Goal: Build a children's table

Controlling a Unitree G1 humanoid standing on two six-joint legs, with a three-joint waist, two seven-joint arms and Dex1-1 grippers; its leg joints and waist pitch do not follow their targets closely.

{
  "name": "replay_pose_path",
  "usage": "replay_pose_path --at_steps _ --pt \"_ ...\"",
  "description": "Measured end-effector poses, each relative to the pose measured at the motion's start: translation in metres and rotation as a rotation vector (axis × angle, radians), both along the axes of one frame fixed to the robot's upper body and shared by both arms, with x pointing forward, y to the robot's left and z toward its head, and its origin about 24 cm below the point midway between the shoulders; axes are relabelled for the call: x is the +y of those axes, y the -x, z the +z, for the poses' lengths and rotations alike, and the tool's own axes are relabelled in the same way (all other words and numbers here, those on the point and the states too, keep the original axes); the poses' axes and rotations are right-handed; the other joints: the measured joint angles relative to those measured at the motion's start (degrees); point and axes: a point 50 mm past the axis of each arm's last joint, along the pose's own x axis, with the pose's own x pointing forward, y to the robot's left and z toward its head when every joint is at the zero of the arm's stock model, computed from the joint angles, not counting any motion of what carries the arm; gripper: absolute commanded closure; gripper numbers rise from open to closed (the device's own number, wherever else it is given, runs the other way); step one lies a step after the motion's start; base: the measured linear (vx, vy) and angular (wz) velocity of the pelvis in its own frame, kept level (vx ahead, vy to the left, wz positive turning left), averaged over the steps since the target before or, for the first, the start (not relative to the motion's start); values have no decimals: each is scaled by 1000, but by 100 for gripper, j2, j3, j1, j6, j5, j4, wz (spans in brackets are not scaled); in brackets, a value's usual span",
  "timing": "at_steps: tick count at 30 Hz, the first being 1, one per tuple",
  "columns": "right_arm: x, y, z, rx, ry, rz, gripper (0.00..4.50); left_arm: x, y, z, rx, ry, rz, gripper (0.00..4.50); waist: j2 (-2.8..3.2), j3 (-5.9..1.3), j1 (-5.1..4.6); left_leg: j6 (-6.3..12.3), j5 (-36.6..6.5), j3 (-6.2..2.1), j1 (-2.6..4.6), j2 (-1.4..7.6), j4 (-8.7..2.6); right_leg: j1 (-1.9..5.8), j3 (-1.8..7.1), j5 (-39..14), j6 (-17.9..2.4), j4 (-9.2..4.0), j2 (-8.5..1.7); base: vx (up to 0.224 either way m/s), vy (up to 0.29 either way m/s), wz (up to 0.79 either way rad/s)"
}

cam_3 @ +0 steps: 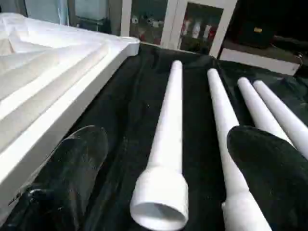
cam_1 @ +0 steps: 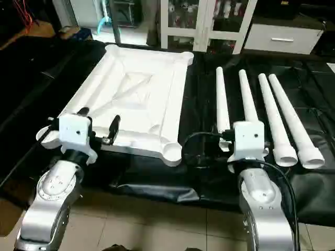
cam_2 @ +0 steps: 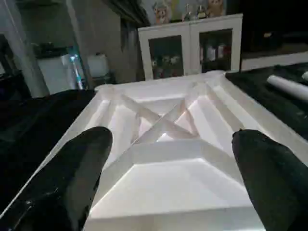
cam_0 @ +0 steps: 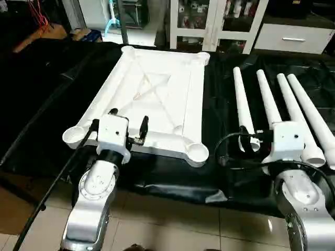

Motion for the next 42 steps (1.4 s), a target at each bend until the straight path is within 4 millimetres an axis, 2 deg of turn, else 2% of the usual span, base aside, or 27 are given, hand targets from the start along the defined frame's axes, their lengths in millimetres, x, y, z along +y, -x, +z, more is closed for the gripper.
replay_pose_path --at_steps 8,19,27,29,32,35,38,42 --pt "-3 -4 2 31 -56 2 0 5 0 -3 50 92 -1 6 -15 10 -1 2 1 2 -1 0 0 -1 1 0 0 0 0 0 0 0" --pt "-10 -24 12 68 -28 64 0 4 4 2 48 62 -95 6 -40 29 -1 5 3 6 -1 0 0 -2 1 0 0 1 -1 0 0 0" --pt "-23 -79 24 171 -73 90 0 1 -6 26 -22 7 -240 6 -33 60 6 17 28 14 -24 1 -5 -36 2 3 -6 14 -2 0 0 0" --pt "-22 -95 30 192 -94 106 0 1 -8 31 -29 -20 -289 6 -27 75 -2 47 48 27 -57 1 -5 -76 5 6 -11 25 -4 0 0 0" --pt "-24 -110 42 178 -83 117 0 -2 -8 34 -20 -31 -362 6 -28 86 8 62 60 36 -106 4 -5 -118 2 9 -18 27 -5 0 0 0" --pt "-24 -123 57 143 -54 127 0 -5 -8 37 -7 -55 -418 6 -73 122 26 80 72 48 -147 6 -5 -170 2 11 -26 45 -9 0 0 0" --pt "-23 -129 67 111 -58 130 0 -9 -5 43 -28 -57 -447 6 -82 127 39 92 78 52 -173 9 -2 -191 -1 17 -39 41 -9 0 0 0" --pt "-25 -132 58 135 -64 125 0 -9 -4 39 -11 -105 -460 6 -86 138 34 106 84 69 -184 9 5 -200 -2 19 -45 44 -19 0 0 0"
